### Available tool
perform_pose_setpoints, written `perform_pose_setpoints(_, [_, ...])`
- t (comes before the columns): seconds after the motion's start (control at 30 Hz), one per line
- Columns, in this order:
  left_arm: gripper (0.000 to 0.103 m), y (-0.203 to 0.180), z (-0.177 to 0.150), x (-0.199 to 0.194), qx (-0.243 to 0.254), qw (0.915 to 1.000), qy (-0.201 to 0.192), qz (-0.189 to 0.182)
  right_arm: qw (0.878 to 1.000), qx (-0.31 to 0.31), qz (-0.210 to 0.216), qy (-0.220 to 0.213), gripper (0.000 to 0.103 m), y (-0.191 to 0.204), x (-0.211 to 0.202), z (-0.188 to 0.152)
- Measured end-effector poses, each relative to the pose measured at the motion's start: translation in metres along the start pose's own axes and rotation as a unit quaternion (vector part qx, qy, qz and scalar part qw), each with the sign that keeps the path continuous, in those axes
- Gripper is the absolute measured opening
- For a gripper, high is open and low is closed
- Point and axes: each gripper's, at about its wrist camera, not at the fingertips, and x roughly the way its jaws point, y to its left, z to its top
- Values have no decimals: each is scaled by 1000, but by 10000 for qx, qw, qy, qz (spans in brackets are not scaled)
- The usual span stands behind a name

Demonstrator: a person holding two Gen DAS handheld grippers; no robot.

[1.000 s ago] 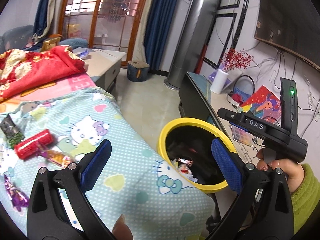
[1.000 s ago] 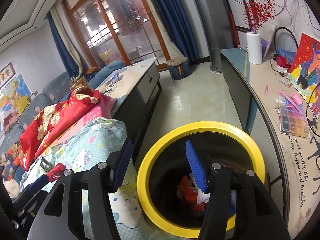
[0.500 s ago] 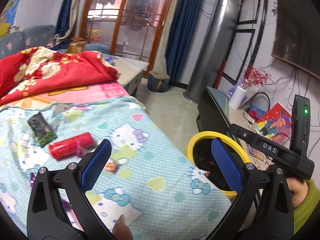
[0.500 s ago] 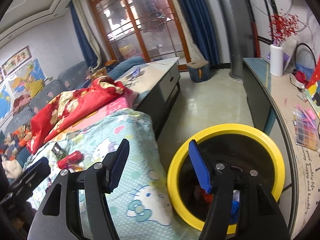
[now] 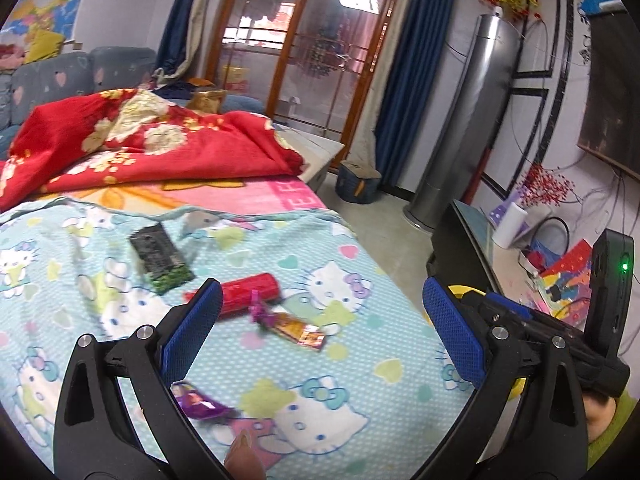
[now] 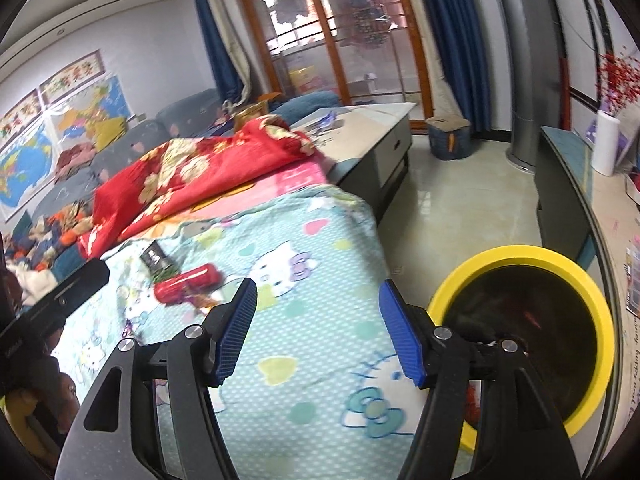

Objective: Collect trash
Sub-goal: 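Move both open grippers back to the trash on the bed, then grasp the yellow snack bag with the right gripper while the left grasps the purple wrapper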

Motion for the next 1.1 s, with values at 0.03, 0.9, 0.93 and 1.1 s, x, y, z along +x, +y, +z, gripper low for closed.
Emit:
perform_pose_setpoints(0.03, [92, 5, 0, -2, -30, 10000, -12, 37, 10000, -32, 36, 25, 61, 3, 2, 0])
perform_pose_setpoints(0.9, [92, 105, -30, -24, -796, 9929, 353, 808, 9851, -1222, 602, 1051, 61, 97, 106, -13])
perform_pose_setpoints(0.93, [92, 106, -32, -23, -837, 9925, 397, 797, 9842, -1273, 578, 1083, 61, 99, 110, -14])
perform_pose_setpoints(1.1, [92, 111, -41, -15, -987, 9911, 602, 667, 9812, -1392, 530, 1229, 59, 102, 127, -15])
